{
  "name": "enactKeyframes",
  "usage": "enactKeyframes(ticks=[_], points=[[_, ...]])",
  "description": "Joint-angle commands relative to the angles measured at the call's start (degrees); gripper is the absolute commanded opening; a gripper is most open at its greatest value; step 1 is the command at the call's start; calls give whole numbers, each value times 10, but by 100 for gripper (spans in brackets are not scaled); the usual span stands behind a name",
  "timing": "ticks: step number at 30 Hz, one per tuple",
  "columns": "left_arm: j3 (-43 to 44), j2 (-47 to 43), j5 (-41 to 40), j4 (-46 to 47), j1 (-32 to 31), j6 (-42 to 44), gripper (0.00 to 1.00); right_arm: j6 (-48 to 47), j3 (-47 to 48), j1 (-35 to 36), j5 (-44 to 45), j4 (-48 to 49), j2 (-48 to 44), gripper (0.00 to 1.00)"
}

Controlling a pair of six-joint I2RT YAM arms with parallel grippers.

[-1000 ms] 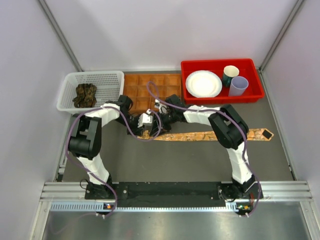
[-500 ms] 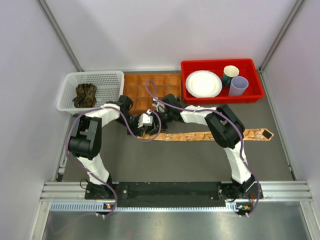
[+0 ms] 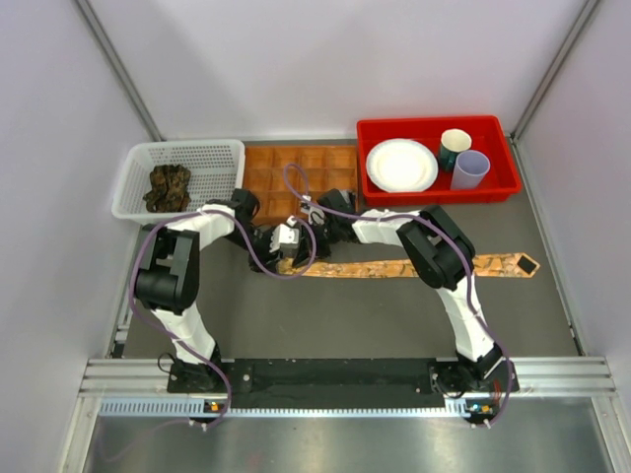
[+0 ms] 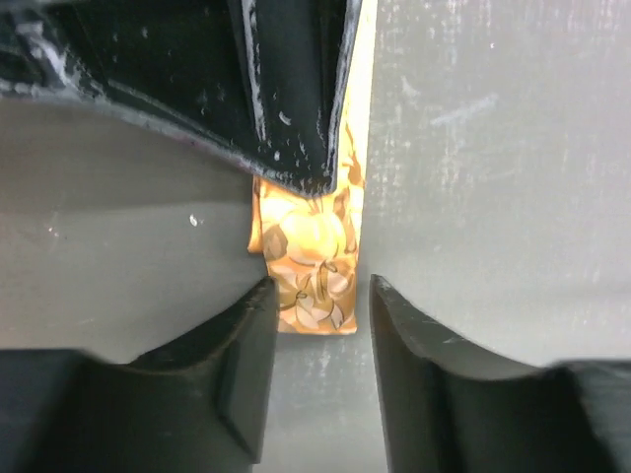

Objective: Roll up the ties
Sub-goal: Roll the tie at the center of the board.

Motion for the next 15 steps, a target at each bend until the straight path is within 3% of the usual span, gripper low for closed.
enactKeyframes(ticks=[1,2,4,15], points=[[-1,-10,24,-20,25,33,56,-28,11,7,32,-29,3,0],[-1,-11,17,-20,28,38,62,-29,13,7,36,-32,4,0],[-4,-12,12,-18,31,56,64,-32,14,6,37,-36,5,0],[10,15,11,-41,19,102,63,-39,21,5,37,-62,8,0]])
